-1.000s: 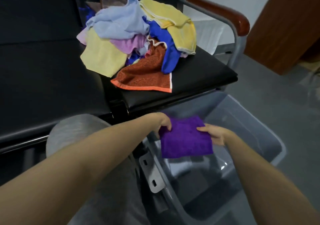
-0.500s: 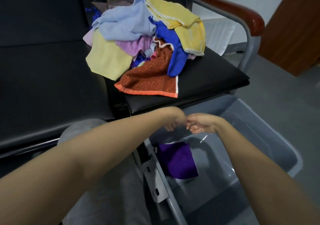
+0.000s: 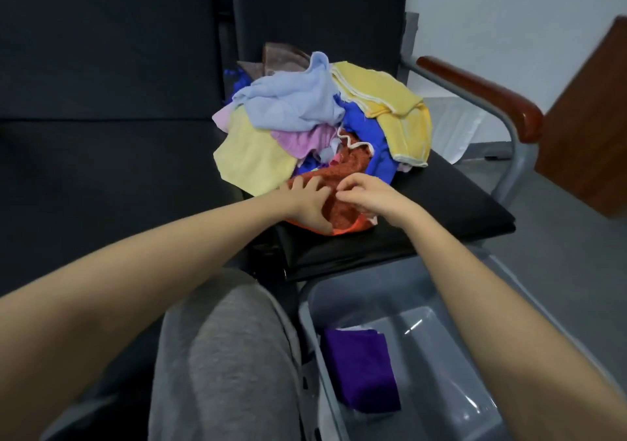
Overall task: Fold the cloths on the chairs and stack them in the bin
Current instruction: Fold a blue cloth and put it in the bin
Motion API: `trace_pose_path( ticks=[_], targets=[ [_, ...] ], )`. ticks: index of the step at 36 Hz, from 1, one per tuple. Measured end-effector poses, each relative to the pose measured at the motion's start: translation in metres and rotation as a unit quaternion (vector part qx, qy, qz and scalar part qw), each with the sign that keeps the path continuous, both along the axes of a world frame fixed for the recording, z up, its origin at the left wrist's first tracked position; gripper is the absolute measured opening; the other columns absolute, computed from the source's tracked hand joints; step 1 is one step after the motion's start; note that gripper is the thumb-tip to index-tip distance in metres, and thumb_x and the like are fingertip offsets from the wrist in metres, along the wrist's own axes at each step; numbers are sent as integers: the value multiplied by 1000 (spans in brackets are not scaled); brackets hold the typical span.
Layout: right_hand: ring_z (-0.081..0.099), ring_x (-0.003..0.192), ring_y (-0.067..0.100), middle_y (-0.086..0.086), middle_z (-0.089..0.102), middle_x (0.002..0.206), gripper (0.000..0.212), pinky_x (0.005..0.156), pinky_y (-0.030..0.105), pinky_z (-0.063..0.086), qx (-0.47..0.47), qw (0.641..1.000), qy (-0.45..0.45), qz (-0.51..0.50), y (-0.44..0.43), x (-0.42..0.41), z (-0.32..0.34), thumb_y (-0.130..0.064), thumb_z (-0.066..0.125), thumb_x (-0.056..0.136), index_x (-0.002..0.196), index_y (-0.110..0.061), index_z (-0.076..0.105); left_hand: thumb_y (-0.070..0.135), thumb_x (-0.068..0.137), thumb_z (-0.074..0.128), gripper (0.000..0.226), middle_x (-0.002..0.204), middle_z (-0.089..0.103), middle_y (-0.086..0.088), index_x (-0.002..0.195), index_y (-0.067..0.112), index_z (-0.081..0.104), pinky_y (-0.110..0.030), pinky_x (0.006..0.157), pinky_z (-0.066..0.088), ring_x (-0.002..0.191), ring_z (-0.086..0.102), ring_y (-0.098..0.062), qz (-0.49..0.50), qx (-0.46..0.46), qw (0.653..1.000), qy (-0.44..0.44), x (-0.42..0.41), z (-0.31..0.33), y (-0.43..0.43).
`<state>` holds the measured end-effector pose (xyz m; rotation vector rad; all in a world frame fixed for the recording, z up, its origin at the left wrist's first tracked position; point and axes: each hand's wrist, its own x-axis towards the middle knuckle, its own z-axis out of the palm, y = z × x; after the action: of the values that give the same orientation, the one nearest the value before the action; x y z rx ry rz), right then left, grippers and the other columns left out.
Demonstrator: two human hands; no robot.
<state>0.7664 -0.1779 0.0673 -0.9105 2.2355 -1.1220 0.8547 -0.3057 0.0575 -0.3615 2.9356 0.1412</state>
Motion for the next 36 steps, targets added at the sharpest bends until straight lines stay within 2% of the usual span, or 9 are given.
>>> trace_pose_path(
  ticks=[6,9,14,18,22,24,30,33,36],
  targets=[
    [41,64,3,-8,40,75,35,61,8,35,41,986,162,24,-31,11,-6,3,56,82,113,-13,54,25,84,62,61,123,55,-21,136,4,39,-34,86,40,111,53,-35,50,132,980,143,3,-15,-22],
    [50,98,21,5,46,103,39,87,33,41,81,969,229,-45,-35,3,-11,-7,56,83,122,-12,53,23,83,62,46,111,62,-20,123,2,51,-29,74,37,100,57,-33,30,152,978,137,2,-11,-25],
    [35,128,34,14,35,138,52,104,41,29,87,928,304,-199,-31,-12,-4,-14,55,85,135,-12,41,23,90,56,26,109,64,-16,105,3,62,-25,71,36,93,56,-25,61,217,963,146,-8,9,-25],
    [29,135,38,20,24,148,74,107,43,28,154,933,196,-258,-30,-25,2,-24,58,90,148,-11,15,20,91,52,30,98,59,-18,109,-4,60,-24,68,33,84,51,-22,79,243,958,131,-20,24,-21],
    [52,115,37,23,54,125,21,87,35,41,133,945,163,-250,-28,-37,-5,-18,57,92,107,-5,52,18,89,54,14,87,53,-12,80,8,55,-25,54,34,79,50,-21,73,252,956,135,-36,30,-15],
    [56,105,34,20,61,109,17,77,33,39,68,943,179,-271,-25,-40,-5,-22,54,95,83,-10,52,18,88,54,14,85,52,-9,80,8,55,-22,50,32,77,47,-18,67,255,956,129,-42,33,-13],
    [45,79,17,2,49,76,23,65,26,32,-202,917,102,-327,-25,-37,36,-18,41,100,91,-3,57,15,85,58,10,85,51,-5,92,12,51,-26,66,36,75,47,-16,78,310,934,161,-50,33,-15],
    [53,71,17,2,60,70,27,69,26,45,-354,873,-137,-305,-37,-30,69,-17,43,98,81,-5,60,4,81,63,47,95,45,-3,122,13,41,-14,62,37,86,49,-14,110,410,868,256,-54,31,-14],
    [56,70,19,8,64,72,35,65,27,47,-390,856,-296,-169,-48,-12,92,-38,62,88,83,-3,59,-3,80,68,96,130,40,-4,149,11,3,-13,77,40,108,44,-12,92,460,827,308,-49,39,-9]
  ],
)
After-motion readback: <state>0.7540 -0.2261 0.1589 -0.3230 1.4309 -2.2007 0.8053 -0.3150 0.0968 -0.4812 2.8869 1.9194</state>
